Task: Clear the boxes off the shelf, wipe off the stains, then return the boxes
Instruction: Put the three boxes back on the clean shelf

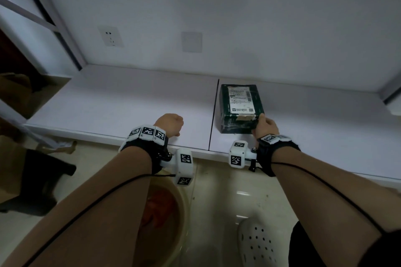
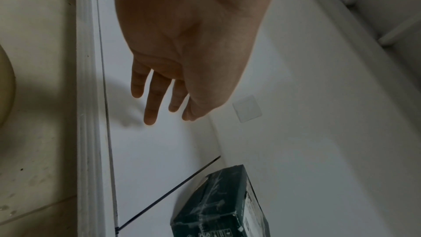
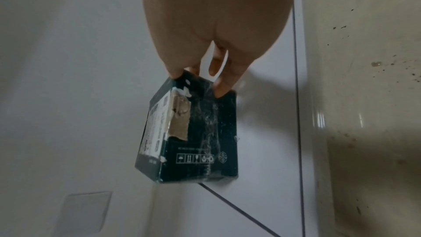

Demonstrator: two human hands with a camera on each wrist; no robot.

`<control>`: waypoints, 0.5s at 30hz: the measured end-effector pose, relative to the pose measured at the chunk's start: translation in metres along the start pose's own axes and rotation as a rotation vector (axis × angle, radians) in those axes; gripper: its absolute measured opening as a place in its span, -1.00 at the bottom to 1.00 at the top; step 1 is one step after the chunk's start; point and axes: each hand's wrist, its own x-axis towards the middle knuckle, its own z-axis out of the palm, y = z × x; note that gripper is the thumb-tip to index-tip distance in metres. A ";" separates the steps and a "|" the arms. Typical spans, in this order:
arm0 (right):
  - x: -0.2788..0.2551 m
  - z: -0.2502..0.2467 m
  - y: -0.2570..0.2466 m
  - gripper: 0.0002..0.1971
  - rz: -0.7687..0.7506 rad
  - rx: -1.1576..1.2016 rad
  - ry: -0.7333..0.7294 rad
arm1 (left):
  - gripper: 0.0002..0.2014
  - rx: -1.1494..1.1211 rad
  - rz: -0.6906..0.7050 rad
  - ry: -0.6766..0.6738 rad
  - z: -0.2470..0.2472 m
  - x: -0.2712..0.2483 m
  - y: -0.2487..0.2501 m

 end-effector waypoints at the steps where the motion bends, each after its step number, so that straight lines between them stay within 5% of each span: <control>1: 0.000 0.002 0.001 -0.47 0.001 -0.016 0.000 | -0.83 -0.033 0.005 0.015 0.000 0.000 -0.001; 7: -0.016 0.000 -0.005 -0.48 0.062 -0.075 0.067 | -0.65 -0.060 0.017 0.053 -0.009 -0.011 -0.010; 15: -0.085 0.037 -0.035 -0.58 -0.070 -0.115 0.062 | -0.61 -0.010 -0.009 0.107 -0.062 -0.034 -0.055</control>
